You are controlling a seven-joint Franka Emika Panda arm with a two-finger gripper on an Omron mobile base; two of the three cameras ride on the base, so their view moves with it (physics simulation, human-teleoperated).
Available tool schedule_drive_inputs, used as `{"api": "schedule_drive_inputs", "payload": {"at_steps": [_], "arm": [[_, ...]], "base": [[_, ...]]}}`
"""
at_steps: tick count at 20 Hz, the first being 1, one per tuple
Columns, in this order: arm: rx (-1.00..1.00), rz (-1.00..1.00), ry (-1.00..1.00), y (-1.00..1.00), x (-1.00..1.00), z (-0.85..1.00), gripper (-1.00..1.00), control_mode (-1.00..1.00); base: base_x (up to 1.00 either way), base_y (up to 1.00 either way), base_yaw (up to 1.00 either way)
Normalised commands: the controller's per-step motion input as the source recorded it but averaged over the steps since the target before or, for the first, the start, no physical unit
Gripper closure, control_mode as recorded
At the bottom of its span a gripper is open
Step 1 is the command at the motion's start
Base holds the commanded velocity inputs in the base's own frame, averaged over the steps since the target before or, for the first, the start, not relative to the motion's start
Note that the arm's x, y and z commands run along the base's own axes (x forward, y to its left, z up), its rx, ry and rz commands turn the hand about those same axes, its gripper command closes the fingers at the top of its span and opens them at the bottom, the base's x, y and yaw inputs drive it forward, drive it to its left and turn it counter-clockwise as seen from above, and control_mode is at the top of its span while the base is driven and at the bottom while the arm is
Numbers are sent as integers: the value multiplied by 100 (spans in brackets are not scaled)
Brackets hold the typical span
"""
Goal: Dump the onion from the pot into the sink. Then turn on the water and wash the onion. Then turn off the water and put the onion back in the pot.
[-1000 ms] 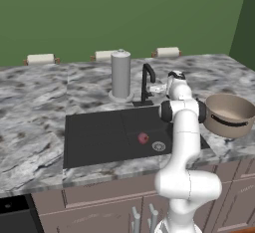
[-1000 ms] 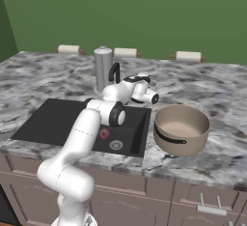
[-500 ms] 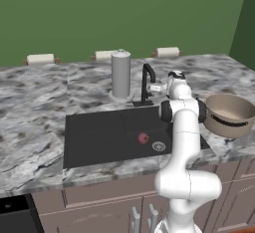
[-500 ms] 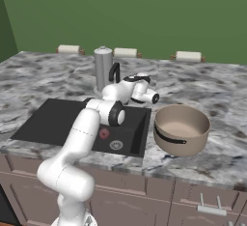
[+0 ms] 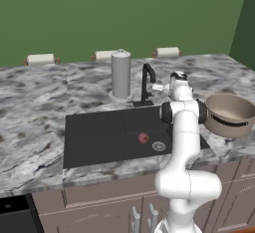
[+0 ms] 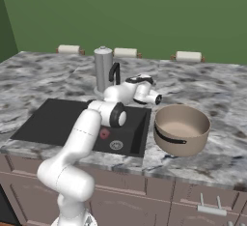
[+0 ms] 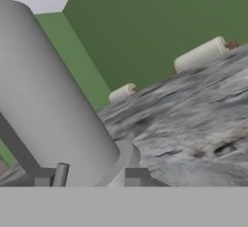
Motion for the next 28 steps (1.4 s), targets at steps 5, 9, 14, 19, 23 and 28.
{"api": "schedule_drive_inputs", "payload": {"at_steps": [5,9,14,19,23,28], "arm": [[1,-8,4,-74,0,0,100,-100],[0,-10,2,-73,0,0,100,-100],[0,-12,1,-70,0,0,100,-100],[0,-12,1,-60,0,0,100,-100],[0,-9,4,-9,0,0,-100,-100],[4,-3,7,-19,0,24,-100,-100]], "base": [[0,0,0],[0,0,0],[0,0,0],[0,0,0],[0,0,0],[0,0,0]]}}
